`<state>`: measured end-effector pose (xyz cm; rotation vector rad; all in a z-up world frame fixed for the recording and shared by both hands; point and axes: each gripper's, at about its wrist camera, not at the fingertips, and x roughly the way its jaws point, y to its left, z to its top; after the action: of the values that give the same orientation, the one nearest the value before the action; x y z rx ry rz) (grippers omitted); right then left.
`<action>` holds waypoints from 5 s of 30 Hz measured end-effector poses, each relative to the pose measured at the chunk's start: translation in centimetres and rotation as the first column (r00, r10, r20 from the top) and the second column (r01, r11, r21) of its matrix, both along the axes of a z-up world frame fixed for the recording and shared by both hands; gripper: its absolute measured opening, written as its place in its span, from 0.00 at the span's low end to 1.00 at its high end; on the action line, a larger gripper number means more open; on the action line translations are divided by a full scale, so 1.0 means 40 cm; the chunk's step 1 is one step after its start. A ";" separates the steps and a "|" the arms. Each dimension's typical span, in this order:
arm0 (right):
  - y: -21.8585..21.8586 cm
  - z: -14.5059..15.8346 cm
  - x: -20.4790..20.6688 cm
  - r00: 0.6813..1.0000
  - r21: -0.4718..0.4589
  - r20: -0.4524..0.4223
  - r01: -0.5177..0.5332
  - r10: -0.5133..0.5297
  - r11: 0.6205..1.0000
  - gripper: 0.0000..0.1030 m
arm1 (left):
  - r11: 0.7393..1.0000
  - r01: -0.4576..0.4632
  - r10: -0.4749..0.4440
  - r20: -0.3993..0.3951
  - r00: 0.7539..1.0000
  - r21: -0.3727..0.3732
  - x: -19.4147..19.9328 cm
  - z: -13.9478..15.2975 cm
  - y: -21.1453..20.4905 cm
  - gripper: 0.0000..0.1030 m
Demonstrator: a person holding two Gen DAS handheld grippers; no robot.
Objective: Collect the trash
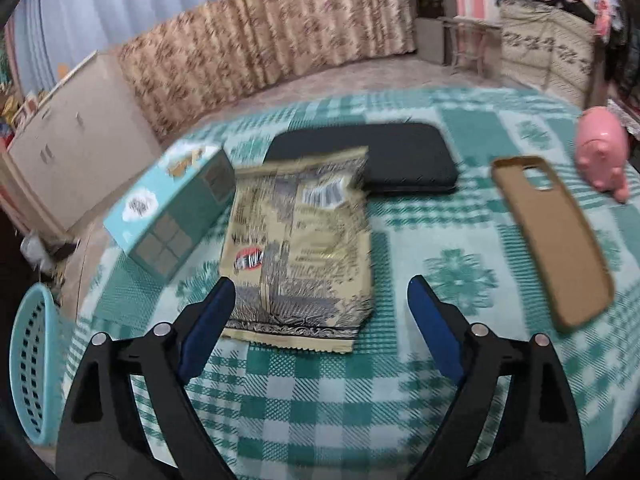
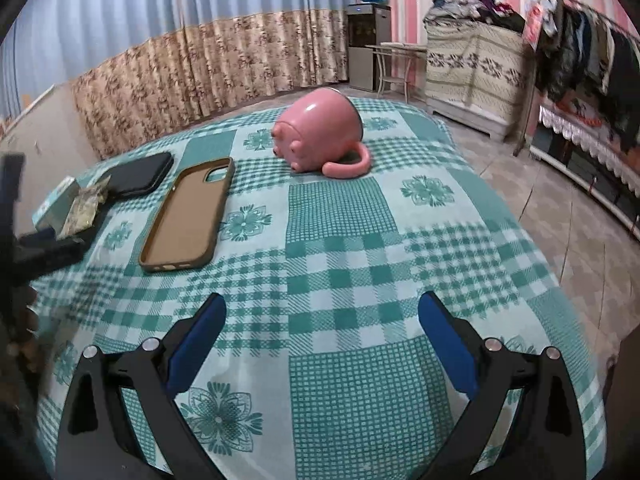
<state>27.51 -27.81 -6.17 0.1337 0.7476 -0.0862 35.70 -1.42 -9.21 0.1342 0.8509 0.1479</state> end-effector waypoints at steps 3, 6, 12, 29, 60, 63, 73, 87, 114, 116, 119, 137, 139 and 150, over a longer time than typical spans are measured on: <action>0.011 -0.001 0.002 1.000 0.021 0.011 -0.006 0.006 1.000 0.92 | 0.996 -0.039 0.035 -0.048 0.998 -0.084 0.021 -0.012 0.043 0.75; 0.026 -0.013 0.007 0.999 0.027 -0.005 -0.037 0.037 0.999 0.92 | 0.994 -0.028 0.022 -0.056 0.998 -0.105 0.030 -0.007 0.060 0.57; -0.003 -0.014 -0.016 0.999 0.060 -0.013 -0.044 0.044 0.997 0.92 | 0.996 0.013 -0.019 -0.060 0.998 -0.092 0.002 0.009 0.059 0.21; 0.262 0.025 -0.013 0.976 -0.009 0.005 -0.218 0.218 0.976 0.92 | 0.988 -0.101 0.116 0.142 0.983 -0.114 -0.379 0.175 0.447 0.20; 0.949 0.151 -0.090 0.779 -0.091 0.107 -0.611 0.618 0.786 0.92 | 0.909 -0.394 0.416 0.228 0.880 -0.138 -0.633 0.170 0.792 0.95; 0.928 0.164 -0.120 0.791 -0.084 0.122 -0.594 0.600 0.800 0.94 | 0.914 -0.375 0.403 0.243 0.883 -0.151 -0.656 0.174 0.759 0.95; 0.783 0.238 -0.226 0.840 -0.117 0.190 -0.494 0.508 0.861 0.96 | 0.935 -0.311 0.349 0.291 0.891 -0.172 -0.708 0.204 0.633 0.95; 0.744 0.226 -0.354 0.842 -0.141 0.226 -0.469 0.490 0.872 0.96 | 0.950 -0.278 0.310 0.333 0.891 -0.140 -0.806 0.235 0.522 0.95; 0.766 0.235 -0.384 0.822 -0.179 0.262 -0.474 0.506 0.862 0.96 | 0.949 -0.285 0.315 0.345 0.884 -0.136 -0.811 0.227 0.535 0.95; 0.765 0.237 -0.385 0.822 -0.178 0.265 -0.471 0.503 0.864 0.96 | 0.950 -0.282 0.312 0.344 0.886 -0.137 -0.809 0.224 0.535 0.95; 0.761 0.238 -0.385 0.826 -0.177 0.267 -0.465 0.497 0.868 0.96 | 0.951 -0.280 0.310 0.347 0.885 -0.133 -0.809 0.225 0.531 0.95; 0.736 0.244 -0.388 0.840 -0.166 0.278 -0.436 0.466 0.885 0.96 | 0.953 -0.273 0.302 0.347 0.888 -0.130 -0.812 0.226 0.517 0.95; 0.734 0.244 -0.387 0.841 -0.167 0.279 -0.433 0.464 0.886 0.96 | 0.953 -0.272 0.301 0.345 0.889 -0.130 -0.813 0.225 0.518 0.95; 0.731 0.247 -0.388 0.843 -0.166 0.278 -0.430 0.461 0.887 0.96 | 0.954 -0.269 0.297 0.343 0.891 -0.129 -0.808 0.223 0.515 0.95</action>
<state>11.97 1.42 3.70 -0.1235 0.4406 0.3403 3.37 19.19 -0.28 -0.0925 0.5033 0.4016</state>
